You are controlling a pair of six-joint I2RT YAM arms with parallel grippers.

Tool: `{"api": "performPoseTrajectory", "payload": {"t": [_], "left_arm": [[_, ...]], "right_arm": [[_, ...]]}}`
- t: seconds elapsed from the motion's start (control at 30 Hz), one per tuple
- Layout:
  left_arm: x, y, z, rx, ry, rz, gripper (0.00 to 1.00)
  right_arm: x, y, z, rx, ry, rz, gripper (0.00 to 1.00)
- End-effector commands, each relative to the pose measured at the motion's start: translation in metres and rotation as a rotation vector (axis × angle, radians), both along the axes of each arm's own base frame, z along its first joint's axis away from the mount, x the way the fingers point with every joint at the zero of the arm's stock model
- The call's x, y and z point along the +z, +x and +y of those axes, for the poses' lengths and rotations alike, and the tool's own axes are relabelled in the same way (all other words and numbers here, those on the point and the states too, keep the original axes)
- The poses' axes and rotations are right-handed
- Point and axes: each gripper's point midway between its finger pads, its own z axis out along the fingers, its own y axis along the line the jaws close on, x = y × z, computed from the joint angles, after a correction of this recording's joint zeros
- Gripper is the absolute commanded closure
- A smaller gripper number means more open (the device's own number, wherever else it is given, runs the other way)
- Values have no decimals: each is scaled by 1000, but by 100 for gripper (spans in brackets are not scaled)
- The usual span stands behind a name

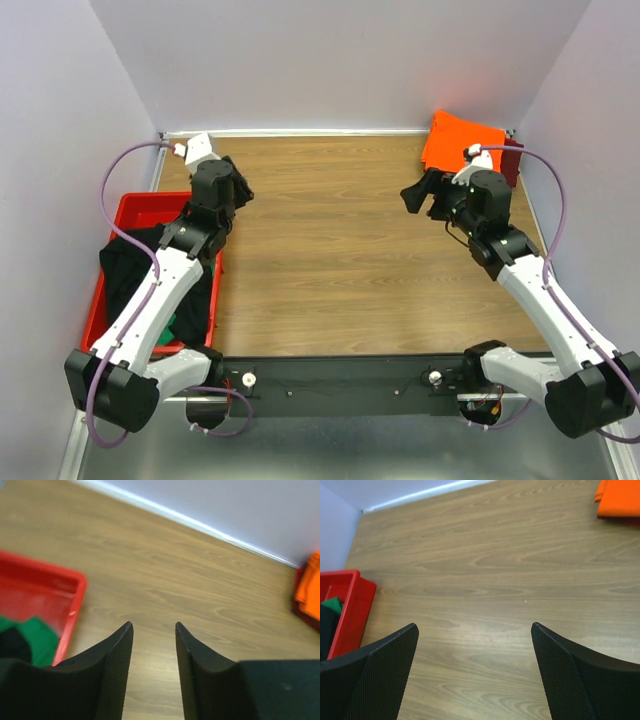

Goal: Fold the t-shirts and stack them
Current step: Grab the tshirt from the pile

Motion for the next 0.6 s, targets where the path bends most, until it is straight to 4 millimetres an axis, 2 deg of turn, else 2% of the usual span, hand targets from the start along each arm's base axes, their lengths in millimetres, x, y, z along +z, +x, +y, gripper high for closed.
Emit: {"api": "performPoseTrajectory", "payload": {"t": [0.0,0.03,0.07,0.1,0.13,0.2,0.23,0.33,0.4,0.43,0.57], "left_arm": [[-49,-34,73,391,4,212,49],[-69,-46,82,429,6,273,45],[-78,-49,90,453,-6,293,44],[-86,-54,107,500,-40,312,41],[-95,-57,114,513,-50,329,34],[-116,-57,129,504,-49,358,8],[-124,-55,141,520,-88,370,5],[-162,-57,153,537,-97,469,5],[-179,-58,163,554,-110,521,6],[-195,-59,169,571,-109,568,8],[-224,-50,171,554,-129,641,15]], "right_arm": [[-26,-5,15,87,9,84,0],[-27,-6,18,104,15,90,0],[-29,-7,20,113,19,98,0],[-32,-7,22,122,23,109,0],[-34,-7,23,130,25,116,0],[-37,-8,27,148,31,127,0],[-39,-9,26,146,30,133,0],[-41,-10,27,152,32,137,0],[-42,-11,27,152,33,140,0],[-43,-12,28,157,35,141,0],[-42,-14,28,164,35,137,0]]}}
